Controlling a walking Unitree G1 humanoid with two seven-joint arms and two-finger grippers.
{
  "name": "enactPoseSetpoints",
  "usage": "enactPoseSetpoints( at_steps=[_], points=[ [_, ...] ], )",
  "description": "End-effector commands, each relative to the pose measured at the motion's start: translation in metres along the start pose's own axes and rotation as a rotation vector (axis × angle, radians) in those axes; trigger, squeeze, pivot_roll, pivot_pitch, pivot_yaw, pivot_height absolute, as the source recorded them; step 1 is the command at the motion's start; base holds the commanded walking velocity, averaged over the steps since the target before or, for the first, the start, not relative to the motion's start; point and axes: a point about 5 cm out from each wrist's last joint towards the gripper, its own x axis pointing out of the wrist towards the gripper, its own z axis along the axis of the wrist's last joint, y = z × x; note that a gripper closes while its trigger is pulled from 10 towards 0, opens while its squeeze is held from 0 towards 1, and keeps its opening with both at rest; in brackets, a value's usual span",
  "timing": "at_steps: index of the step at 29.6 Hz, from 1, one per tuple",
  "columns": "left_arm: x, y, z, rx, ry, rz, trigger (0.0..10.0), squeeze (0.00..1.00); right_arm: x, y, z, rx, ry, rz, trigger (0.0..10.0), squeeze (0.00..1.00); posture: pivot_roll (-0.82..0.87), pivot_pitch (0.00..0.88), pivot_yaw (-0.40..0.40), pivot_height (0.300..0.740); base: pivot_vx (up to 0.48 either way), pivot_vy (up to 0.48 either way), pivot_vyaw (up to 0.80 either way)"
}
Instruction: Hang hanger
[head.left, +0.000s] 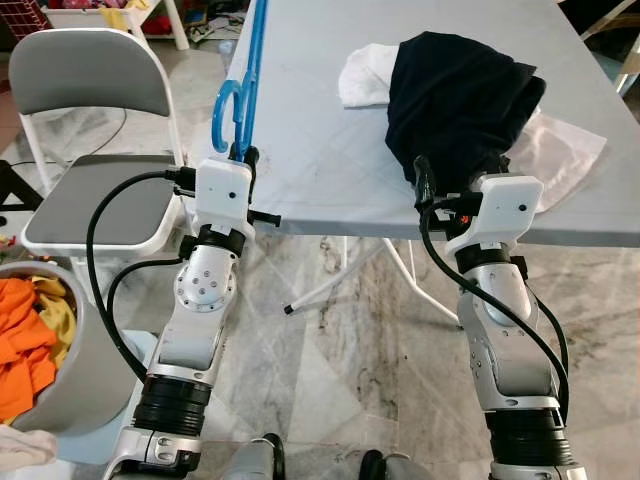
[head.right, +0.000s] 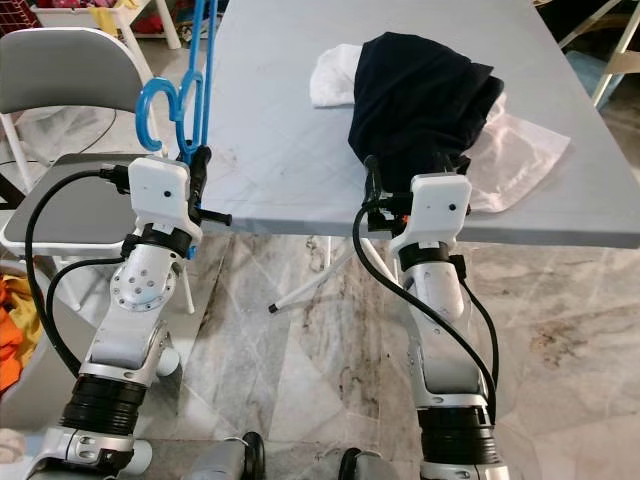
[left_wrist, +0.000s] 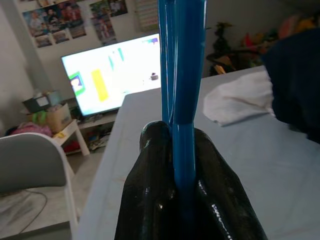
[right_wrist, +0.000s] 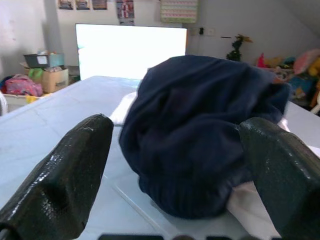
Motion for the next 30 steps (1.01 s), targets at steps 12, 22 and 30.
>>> enactPoseSetpoints(
  at_steps=[12, 22, 30],
  points=[
    [-0.009, -0.002, -0.013, 0.007, 0.046, -0.011, 10.0, 0.00, -0.001, 0.000, -0.004, -0.002, 0.014, 0.003, 10.0, 0.00, 0.07, 0.190, 0.023, 0.740, -0.382, 0.000, 0.00],
    [-0.032, 0.001, -0.054, 0.006, 0.205, -0.002, 10.0, 0.00, -0.015, -0.005, -0.027, -0.012, 0.102, 0.003, 10.0, 0.00, 0.06, 0.197, 0.020, 0.740, -0.305, 0.000, 0.00],
    [-0.060, 0.001, -0.091, 0.030, 0.348, -0.049, 10.0, 0.00, -0.027, -0.008, -0.048, -0.033, 0.176, 0.007, 10.0, 0.00, 0.06, 0.193, 0.015, 0.740, 0.000, 0.000, 0.00]
  ],
)
